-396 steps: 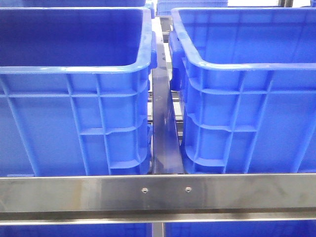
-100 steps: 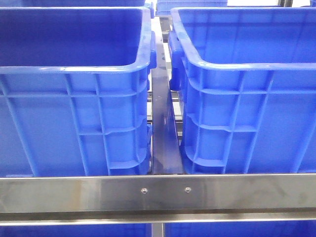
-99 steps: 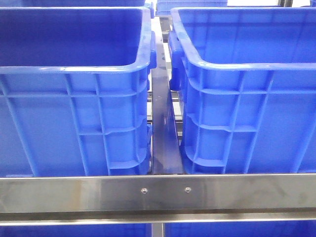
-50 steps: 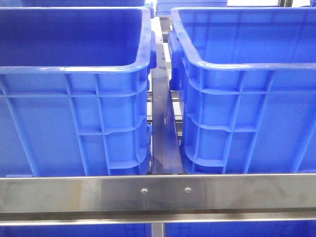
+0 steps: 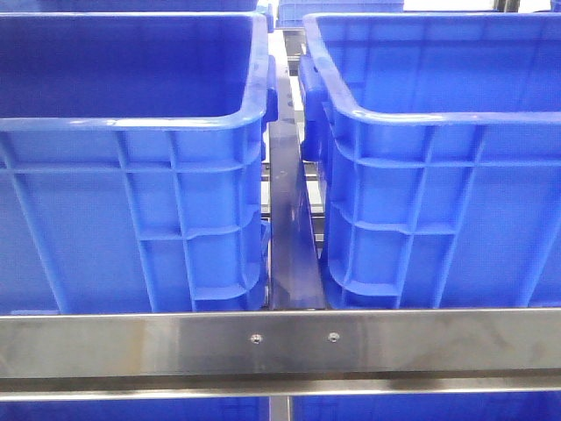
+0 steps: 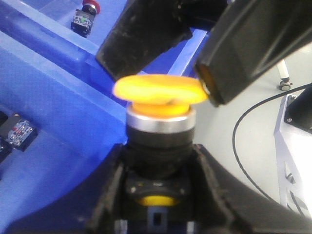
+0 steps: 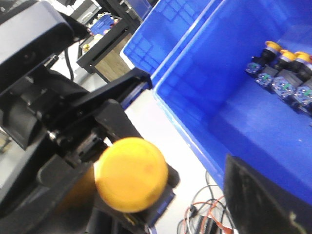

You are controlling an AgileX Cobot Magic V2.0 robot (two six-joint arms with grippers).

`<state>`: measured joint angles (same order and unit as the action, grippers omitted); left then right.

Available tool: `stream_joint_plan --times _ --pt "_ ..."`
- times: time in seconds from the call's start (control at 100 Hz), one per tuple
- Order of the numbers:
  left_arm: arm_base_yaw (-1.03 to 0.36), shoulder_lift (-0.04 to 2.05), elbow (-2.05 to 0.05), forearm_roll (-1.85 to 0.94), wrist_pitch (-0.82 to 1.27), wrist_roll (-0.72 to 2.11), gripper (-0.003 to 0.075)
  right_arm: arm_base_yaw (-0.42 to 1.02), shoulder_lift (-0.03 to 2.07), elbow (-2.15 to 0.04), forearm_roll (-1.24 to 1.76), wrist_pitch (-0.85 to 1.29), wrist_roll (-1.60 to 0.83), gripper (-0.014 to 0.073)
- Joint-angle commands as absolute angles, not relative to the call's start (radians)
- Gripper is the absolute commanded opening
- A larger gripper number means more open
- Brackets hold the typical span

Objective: Pick red and yellow buttons and place in box

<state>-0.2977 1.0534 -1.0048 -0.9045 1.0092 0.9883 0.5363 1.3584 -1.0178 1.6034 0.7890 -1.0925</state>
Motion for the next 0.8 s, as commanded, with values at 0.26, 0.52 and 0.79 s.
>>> stream_joint_plan --times 0.26,0.52,0.79 --pt "-0.306 1.036 -1.030 -0.974 0.995 0.989 -0.0019 0.559 1.360 -1.060 1.721 0.856 -1.097 0.0563" --pt "-0.306 1.036 -1.030 -0.974 0.995 0.989 -0.0019 0.620 1.392 -1.100 1.720 0.839 -1.103 0.0563" --pt "-0.306 1.036 -1.030 -0.974 0.995 0.989 -0.0019 0.620 1.392 -1.100 1.716 0.825 -1.103 0.0468"
